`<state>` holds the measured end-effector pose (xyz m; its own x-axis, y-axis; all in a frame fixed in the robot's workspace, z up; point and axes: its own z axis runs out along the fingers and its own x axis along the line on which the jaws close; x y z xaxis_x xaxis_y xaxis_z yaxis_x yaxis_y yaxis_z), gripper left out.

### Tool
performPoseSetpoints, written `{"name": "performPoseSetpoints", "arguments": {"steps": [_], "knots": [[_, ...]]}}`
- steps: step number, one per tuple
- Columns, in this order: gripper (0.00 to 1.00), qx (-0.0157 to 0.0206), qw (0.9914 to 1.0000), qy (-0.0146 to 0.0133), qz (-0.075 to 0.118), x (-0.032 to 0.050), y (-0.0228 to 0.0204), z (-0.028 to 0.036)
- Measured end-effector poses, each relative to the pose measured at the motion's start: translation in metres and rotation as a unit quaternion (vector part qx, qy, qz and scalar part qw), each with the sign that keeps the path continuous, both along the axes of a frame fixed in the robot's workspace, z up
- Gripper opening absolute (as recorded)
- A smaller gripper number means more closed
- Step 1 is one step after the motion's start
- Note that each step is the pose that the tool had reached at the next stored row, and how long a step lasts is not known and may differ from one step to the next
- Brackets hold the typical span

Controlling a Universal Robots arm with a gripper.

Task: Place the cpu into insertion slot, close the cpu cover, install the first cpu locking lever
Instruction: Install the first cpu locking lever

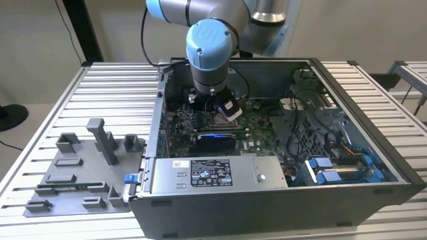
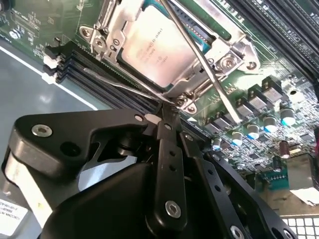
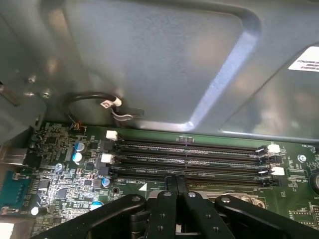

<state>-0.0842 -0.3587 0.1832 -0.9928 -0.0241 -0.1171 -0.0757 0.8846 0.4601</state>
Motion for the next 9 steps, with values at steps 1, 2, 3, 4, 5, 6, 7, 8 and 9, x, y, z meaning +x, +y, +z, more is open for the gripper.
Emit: {"name": "performPoseSetpoints", "arguments": {"steps": [1, 2, 3, 4, 5, 6, 7, 8, 9], "knots": [[0.0, 0.0001, 1.0, -0.0001, 0.0, 0.0008, 0.0, -0.0002], [0.0, 0.0002, 1.0, -0.0001, 0.0, 0.0015, 0.0, -0.0004], [0.0, 0.0002, 1.0, -0.0001, 0.0, 0.002, 0.0, -0.0004], [0.0, 0.0002, 1.0, -0.0001, 0.0, 0.0024, 0.0, -0.0005], [0.0, 0.0002, 1.0, -0.0001, 0.0, 0.0027, 0.0, -0.0005], [0.0, 0.0002, 1.0, -0.0001, 0.0, 0.0031, 0.0, -0.0006], [0.0, 0.0002, 1.0, -0.0001, 0.0, 0.0037, 0.0001, -0.0007], [0.0, 0.0002, 1.0, -0.0001, 0.0, 0.0043, 0.0, -0.0008], [0.0, 0.0002, 1.0, -0.0001, 0.0, 0.0048, 0.0, -0.0009]]}}
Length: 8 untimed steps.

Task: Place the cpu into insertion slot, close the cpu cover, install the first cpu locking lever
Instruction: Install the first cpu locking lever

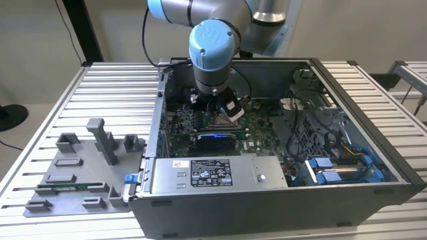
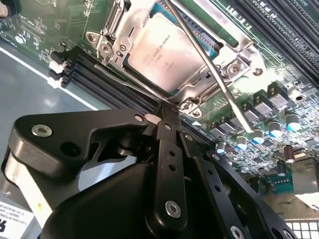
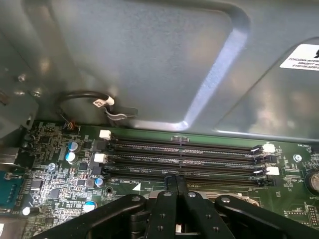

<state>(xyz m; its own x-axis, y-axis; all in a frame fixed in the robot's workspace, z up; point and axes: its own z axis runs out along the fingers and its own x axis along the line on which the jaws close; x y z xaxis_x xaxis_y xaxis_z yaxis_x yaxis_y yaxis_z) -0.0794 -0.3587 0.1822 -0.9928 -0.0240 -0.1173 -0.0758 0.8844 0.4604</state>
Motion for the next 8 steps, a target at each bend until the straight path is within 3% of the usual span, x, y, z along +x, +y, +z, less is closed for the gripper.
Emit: {"name": "performPoseSetpoints", "arguments": {"steps": [8], "knots": [[0.0, 0.0021, 1.0, 0.0, 0.0, 0.0077, 0.0, -0.0013]]}}
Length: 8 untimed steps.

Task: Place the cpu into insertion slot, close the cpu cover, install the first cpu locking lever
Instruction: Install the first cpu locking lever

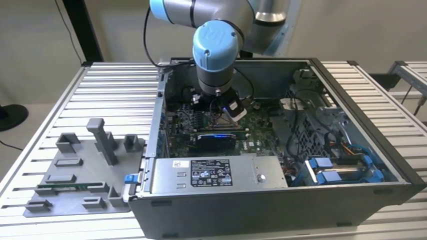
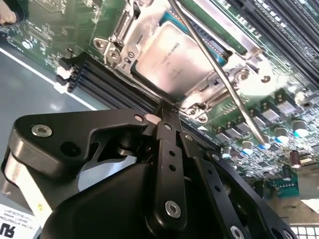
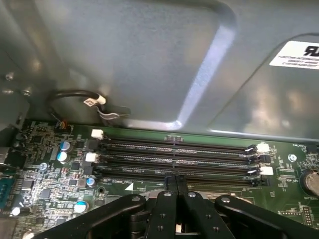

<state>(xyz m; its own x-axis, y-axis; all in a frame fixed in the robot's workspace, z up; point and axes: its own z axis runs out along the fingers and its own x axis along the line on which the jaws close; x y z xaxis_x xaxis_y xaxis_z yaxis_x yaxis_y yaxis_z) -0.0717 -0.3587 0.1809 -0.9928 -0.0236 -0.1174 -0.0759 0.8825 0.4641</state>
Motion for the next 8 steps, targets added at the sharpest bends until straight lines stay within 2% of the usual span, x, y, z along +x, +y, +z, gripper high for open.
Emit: {"name": "performPoseSetpoints", "arguments": {"steps": [6, 8], "knots": [[0.0, 0.0037, 0.99999, -0.0002, 0.0, 0.007, -0.0001, -0.001], [0.0, 0.0037, 0.99999, 0.0004, 0.0, 0.009, -0.001, -0.0011]]}}
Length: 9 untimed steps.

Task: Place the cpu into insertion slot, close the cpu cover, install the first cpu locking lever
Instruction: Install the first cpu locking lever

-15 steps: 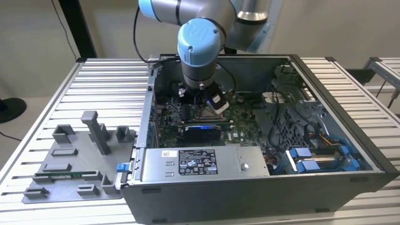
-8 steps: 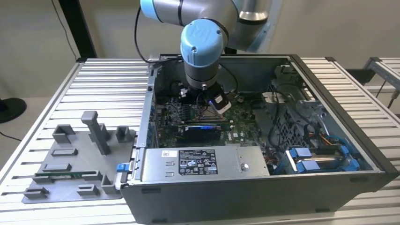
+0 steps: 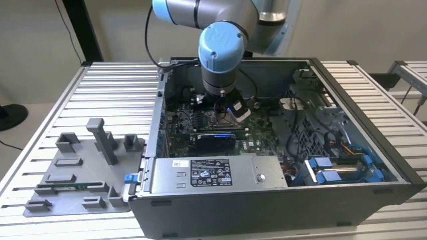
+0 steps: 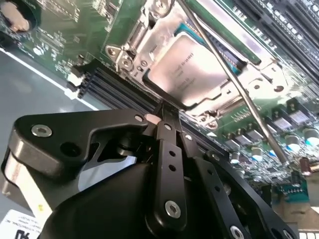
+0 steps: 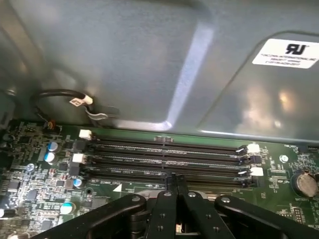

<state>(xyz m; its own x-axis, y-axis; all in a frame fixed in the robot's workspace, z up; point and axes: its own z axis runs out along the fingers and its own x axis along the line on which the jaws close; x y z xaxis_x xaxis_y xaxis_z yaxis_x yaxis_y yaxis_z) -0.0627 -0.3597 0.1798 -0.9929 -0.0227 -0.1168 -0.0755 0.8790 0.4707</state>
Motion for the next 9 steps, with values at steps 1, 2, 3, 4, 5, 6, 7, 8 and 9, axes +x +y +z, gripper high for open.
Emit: {"name": "performPoseSetpoints", "arguments": {"steps": [1, 2, 3, 4, 5, 6, 7, 8, 9], "knots": [[0.0, -0.0001, 1.0, 0.0001, 0.0, 0.0006, -0.0001, -0.0001], [0.0, 0.0001, 1.0, 0.0003, 0.0, 0.0011, -0.0003, -0.0002], [0.0, 0.001, 1.0, 0.0003, 0.0, 0.0023, -0.0003, -0.0002], [0.0, 0.0025, 1.0, 0.0003, 0.0, 0.0036, -0.0004, -0.0002], [0.0, 0.0055, 0.99998, 0.0002, 0.0, 0.005, -0.0004, -0.0003], [0.0, 0.0102, 0.99995, -0.0001, 0.0, 0.0064, -0.0001, -0.0005], [0.0, 0.015, 0.99989, -0.0002, 0.0, 0.0072, 0.0002, -0.0008], [0.0, 0.0186, 0.99983, 0.0, 0.0, 0.0075, 0.0, -0.0005], [0.0, 0.0214, 0.99977, 0.0002, 0.0, 0.0077, -0.0002, -0.0003]]}}
